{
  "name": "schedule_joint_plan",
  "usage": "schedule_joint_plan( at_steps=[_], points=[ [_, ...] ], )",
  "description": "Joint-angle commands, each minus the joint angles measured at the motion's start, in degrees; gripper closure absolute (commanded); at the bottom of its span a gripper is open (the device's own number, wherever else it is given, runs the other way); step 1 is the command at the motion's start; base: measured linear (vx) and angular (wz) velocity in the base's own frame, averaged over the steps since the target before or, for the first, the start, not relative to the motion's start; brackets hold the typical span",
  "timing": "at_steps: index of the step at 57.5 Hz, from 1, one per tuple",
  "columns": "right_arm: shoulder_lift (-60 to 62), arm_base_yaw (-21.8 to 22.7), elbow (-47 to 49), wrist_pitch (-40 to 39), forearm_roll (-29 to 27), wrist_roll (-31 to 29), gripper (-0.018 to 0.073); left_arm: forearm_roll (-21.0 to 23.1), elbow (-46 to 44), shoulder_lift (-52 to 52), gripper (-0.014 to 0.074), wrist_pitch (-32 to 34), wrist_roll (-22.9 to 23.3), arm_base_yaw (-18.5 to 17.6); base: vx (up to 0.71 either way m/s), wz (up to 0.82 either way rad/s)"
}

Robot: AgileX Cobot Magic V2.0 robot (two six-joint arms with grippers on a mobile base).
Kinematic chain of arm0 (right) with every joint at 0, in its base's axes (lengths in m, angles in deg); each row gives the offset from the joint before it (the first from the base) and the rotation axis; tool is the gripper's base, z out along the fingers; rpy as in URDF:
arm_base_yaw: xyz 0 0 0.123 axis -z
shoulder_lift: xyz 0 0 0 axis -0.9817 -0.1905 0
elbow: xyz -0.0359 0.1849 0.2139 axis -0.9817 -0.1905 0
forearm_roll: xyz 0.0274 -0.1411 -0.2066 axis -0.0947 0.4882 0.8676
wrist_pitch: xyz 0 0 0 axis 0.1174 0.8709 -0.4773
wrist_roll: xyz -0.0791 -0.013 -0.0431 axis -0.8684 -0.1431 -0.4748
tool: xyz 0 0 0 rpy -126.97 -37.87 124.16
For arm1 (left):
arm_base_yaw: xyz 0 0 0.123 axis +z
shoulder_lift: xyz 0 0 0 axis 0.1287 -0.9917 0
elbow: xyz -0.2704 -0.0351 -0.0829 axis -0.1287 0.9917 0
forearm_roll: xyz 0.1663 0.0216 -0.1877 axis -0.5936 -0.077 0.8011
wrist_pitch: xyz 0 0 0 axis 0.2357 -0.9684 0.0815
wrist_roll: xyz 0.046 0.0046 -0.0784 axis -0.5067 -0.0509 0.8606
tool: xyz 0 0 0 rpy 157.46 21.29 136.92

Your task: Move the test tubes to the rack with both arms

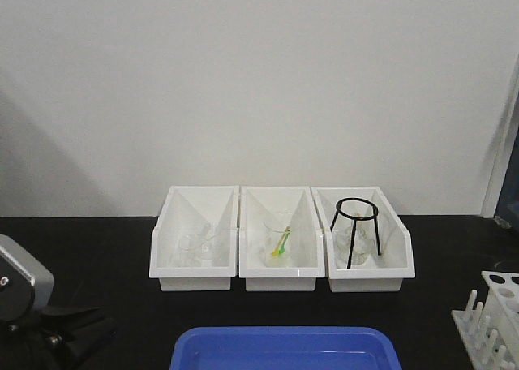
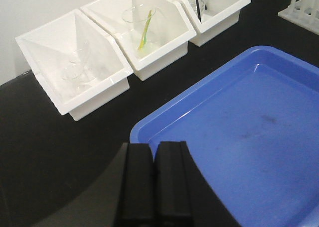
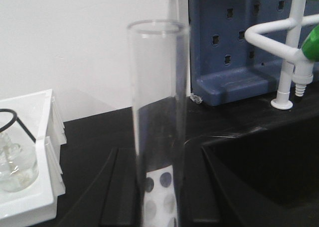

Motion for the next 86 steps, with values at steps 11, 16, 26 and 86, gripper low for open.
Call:
schedule_joint_plan(
  at_steps=[11,16,26,86],
  points=[
    [-2.9,8.4,6.8,-10.9,25.2,20.1,0.0566,0.2,-1.6,0.9,0.0617,5.7,0.6,0.1,0.0,0.0],
    [-4.3,9.0,8.2,-12.1,29.7,23.0,0.0566,0.2,-1.6,0.9,0.0617,6.3,1.6,0.1,0.0,0.0],
    [-6.9,9.2,10.3,-12.8,34.0,24.9,0.0566,0.2,-1.6,0.9,0.0617,7.0,1.9,0.1,0.0,0.0],
    [-22.2,9.2,10.1,-20.5,38.0,22.0,0.0564,0.2,-1.6,0.9,0.0617,7.7,2.0,0.1,0.0,0.0]
  ],
)
